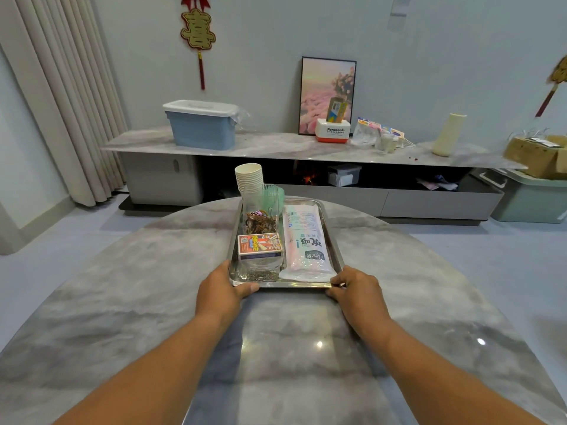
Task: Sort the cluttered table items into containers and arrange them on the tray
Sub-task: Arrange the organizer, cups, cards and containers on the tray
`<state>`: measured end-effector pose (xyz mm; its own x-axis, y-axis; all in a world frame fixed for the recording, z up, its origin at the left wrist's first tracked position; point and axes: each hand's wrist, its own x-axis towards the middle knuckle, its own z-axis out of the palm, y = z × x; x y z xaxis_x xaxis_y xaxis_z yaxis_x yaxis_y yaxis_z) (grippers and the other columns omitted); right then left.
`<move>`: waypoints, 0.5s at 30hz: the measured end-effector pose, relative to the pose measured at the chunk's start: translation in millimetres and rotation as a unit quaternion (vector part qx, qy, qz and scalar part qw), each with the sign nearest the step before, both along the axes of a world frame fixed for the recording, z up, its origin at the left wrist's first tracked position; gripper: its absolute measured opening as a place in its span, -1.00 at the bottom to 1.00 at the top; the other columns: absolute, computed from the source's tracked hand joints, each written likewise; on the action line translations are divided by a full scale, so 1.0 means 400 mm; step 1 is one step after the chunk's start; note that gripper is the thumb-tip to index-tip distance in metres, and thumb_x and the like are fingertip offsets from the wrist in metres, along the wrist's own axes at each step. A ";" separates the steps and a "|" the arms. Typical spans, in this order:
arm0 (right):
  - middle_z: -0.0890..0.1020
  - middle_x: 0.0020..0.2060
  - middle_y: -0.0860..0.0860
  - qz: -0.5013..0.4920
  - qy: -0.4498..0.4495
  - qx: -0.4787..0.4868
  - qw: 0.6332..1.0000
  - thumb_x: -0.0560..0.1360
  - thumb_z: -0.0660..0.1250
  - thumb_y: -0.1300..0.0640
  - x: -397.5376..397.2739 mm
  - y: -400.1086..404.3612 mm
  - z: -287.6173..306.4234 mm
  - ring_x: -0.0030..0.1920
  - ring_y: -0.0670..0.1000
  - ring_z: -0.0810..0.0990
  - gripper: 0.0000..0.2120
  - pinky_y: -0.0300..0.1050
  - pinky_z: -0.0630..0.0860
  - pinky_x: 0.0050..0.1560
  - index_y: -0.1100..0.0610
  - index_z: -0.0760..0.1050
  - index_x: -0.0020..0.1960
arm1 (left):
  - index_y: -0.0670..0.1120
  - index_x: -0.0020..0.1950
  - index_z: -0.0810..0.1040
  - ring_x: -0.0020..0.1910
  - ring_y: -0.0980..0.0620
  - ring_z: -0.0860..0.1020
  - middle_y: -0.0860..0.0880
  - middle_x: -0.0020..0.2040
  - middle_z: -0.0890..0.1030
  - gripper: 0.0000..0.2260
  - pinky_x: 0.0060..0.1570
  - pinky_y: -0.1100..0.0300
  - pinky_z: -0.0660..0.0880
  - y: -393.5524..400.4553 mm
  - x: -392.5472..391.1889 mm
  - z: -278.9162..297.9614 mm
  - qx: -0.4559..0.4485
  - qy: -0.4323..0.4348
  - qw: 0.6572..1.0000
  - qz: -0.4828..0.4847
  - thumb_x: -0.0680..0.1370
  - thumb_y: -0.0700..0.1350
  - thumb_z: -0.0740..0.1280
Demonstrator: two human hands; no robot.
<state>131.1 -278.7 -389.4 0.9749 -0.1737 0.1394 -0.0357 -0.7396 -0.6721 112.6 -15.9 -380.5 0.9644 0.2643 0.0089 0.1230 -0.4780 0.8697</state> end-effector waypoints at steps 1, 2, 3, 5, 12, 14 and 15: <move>0.66 -0.13 0.04 0.000 -0.004 0.000 1.000 0.40 0.58 0.19 0.011 0.004 0.000 -0.08 0.06 0.61 -0.84 -0.18 0.39 -0.15 0.14 0.67 -0.04 | -0.02 0.23 0.59 -0.06 0.05 0.62 0.05 -0.01 0.69 -0.59 0.01 0.12 0.54 0.003 0.014 -0.001 0.001 0.000 1.000 -0.001 0.43 -0.09 0.60; 0.66 -0.12 0.05 0.000 -0.006 0.000 1.000 0.41 0.58 0.19 0.023 0.008 -0.001 -0.07 0.07 0.62 -0.83 -0.17 0.43 -0.13 0.15 0.67 -0.03 | -0.01 0.24 0.58 -0.06 0.05 0.62 0.05 0.00 0.69 -0.58 0.00 0.13 0.53 0.007 0.028 -0.003 0.002 0.000 1.000 -0.003 0.43 -0.08 0.60; 0.67 -0.11 0.06 0.000 -0.006 0.001 1.000 0.41 0.58 0.19 0.032 0.011 -0.001 -0.06 0.08 0.63 -0.83 -0.15 0.47 -0.10 0.15 0.67 -0.02 | -0.01 0.26 0.58 -0.05 0.05 0.62 0.06 0.01 0.69 -0.57 -0.01 0.13 0.52 0.009 0.038 -0.005 0.003 0.001 1.000 -0.004 0.43 -0.07 0.59; 0.68 -0.10 0.07 -0.002 -0.007 0.004 1.000 0.41 0.57 0.20 0.050 0.017 -0.003 -0.05 0.09 0.64 -0.82 -0.12 0.52 -0.05 0.16 0.67 -0.02 | 0.00 0.27 0.57 -0.05 0.05 0.62 0.06 0.02 0.69 -0.56 -0.03 0.14 0.51 0.013 0.060 -0.008 0.002 0.000 1.000 -0.005 0.44 -0.07 0.59; 0.67 -0.10 0.06 -0.004 -0.016 0.009 1.000 0.43 0.57 0.20 0.088 0.027 -0.005 -0.07 0.07 0.62 -0.83 -0.16 0.49 -0.10 0.17 0.67 0.00 | 0.01 0.29 0.57 -0.02 -0.04 0.66 0.03 0.03 0.69 -0.56 0.08 -0.09 0.62 0.020 0.109 -0.012 -0.020 0.007 1.000 -0.004 0.45 -0.10 0.58; 0.67 -0.10 0.06 -0.004 -0.016 0.006 1.000 0.43 0.57 0.19 0.094 0.028 -0.007 -0.08 0.05 0.62 -0.82 -0.20 0.45 -0.14 0.16 0.67 0.00 | 0.01 0.30 0.56 -0.02 -0.05 0.66 0.02 0.03 0.69 -0.56 0.08 -0.10 0.62 0.021 0.117 -0.014 -0.024 0.010 1.000 -0.005 0.46 -0.10 0.58; 0.67 -0.09 0.06 -0.004 -0.015 0.004 1.000 0.43 0.57 0.19 0.097 0.028 -0.007 -0.09 0.05 0.61 -0.82 -0.22 0.42 -0.16 0.16 0.67 0.01 | 0.01 0.30 0.56 -0.01 -0.06 0.66 0.02 0.03 0.69 -0.56 0.09 -0.10 0.62 0.021 0.120 -0.015 -0.026 0.010 1.000 -0.005 0.46 -0.10 0.57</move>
<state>169.9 -267.5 -392.3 0.9685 -0.1837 0.1679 -0.0213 -0.7333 -0.6796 160.7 -7.4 -386.7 0.9670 0.2537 -0.0250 0.1367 -0.4331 0.8909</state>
